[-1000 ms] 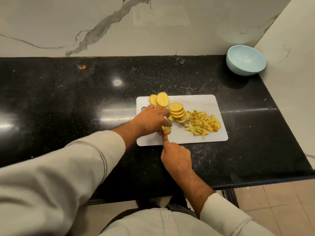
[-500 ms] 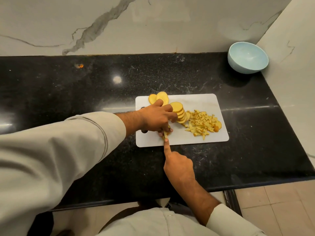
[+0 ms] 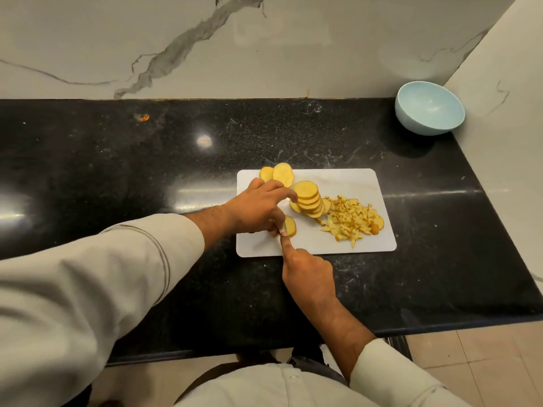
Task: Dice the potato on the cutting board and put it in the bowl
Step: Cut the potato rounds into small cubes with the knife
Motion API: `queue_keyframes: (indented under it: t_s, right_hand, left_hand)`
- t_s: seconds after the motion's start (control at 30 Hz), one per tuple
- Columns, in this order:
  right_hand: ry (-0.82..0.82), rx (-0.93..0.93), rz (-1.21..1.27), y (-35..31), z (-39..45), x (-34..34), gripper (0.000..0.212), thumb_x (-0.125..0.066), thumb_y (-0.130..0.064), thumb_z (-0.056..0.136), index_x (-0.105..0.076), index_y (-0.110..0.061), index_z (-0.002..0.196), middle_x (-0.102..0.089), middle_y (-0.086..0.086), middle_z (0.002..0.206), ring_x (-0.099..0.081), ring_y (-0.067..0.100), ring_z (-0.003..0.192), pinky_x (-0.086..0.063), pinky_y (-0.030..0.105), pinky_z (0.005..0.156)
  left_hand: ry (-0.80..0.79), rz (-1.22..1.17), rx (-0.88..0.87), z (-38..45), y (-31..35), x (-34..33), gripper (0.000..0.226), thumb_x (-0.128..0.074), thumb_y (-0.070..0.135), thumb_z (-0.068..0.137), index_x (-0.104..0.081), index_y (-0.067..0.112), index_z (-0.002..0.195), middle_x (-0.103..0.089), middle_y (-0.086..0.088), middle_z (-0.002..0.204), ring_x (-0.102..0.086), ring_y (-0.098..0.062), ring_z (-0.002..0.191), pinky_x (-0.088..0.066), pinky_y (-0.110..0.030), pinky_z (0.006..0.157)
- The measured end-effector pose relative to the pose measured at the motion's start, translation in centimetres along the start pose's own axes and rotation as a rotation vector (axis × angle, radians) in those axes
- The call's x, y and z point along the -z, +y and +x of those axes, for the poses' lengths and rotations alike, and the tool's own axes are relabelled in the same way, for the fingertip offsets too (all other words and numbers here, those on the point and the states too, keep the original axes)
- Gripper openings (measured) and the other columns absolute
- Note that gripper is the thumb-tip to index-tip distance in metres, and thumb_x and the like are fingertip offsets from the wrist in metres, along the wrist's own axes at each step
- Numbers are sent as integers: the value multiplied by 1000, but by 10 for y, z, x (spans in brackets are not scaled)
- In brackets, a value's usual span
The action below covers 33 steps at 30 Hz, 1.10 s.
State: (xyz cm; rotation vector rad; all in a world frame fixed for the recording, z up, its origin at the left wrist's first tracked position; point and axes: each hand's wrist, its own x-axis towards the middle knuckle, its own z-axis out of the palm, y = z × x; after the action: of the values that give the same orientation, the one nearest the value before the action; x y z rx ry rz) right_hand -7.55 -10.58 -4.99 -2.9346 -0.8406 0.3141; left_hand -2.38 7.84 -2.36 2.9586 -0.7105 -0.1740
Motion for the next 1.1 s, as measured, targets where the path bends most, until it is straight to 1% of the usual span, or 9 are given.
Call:
queue_keyframes:
  t_s: [0.17,0.27,0.4,0.47,0.57,0.67,0.8,0.93,1.1]
  right_hand:
    - [-72,36,-80,4,3,-1,62,-39,-20,98,-12,-26,153,-39,-1,74,-38,17,54,-16,29,42]
    - [-113,75,-96,13,2,0,65,-38,-17,98,-5,-25,154,-41,-1,76,-41,17,58,-23,31,44]
    - [-156,100,-111,26,-12,0,66,-39,-20,98,-4,-24,154,-55,1,87,-39,17,60,-18,30,43]
    - [-178,97,-98,33,-25,-1,65,-37,-23,99,-2,-24,154,-56,1,91,-41,16,61,-26,30,46]
    - [-197,79,-70,47,-40,-1,62,-33,-27,102,2,-29,153,-57,-1,94,-47,15,65,-39,32,53]
    - [-133,29,16,55,-51,2,54,-28,-35,104,-6,-34,153,-60,-3,93,-58,16,72,-50,34,62]
    - [-10,-80,148,50,-51,8,51,-32,-37,103,-18,-34,152,-60,-3,82,-60,16,69,-53,33,62]
    - [-6,-160,123,48,-35,10,52,-30,-36,104,-13,-34,153,-59,-2,84,-62,16,73,-54,34,65]
    - [-78,-144,94,43,-22,7,53,-31,-33,104,-12,-34,153,-60,0,87,-61,18,75,-50,35,63]
  left_hand:
    - [-76,53,-15,7,-6,-3,9,-73,38,77,-71,34,85,-33,7,147,-25,-22,133,-14,-31,82]
    - [-78,56,-25,9,-7,-3,9,-75,37,76,-71,36,83,-31,6,148,-23,-25,133,-20,-37,86]
    - [-56,7,6,6,-6,-5,8,-76,35,76,-70,35,82,-31,5,148,-23,-26,133,-21,-39,89]
    - [-30,-35,23,3,-6,-7,9,-76,35,76,-70,35,82,-32,4,147,-25,-25,133,-24,-40,92]
    - [9,-111,30,0,-5,-7,9,-77,34,76,-72,34,84,-39,1,141,-34,-23,125,-28,-36,88]
    - [58,-196,68,-5,-6,-8,22,-81,30,73,-75,27,95,-48,-6,132,-48,-24,112,-37,-33,83]
    - [59,-274,275,-12,-7,-13,47,-81,36,71,-67,19,113,-58,-4,110,-53,-22,101,-42,-31,82]
    - [9,-373,404,-12,-4,-15,39,-79,34,74,-70,16,108,-63,-2,99,-55,-20,97,-39,-26,72]
    - [45,-486,413,-12,2,-16,30,-77,23,78,-73,14,106,-67,-3,98,-57,-17,95,-40,-18,67]
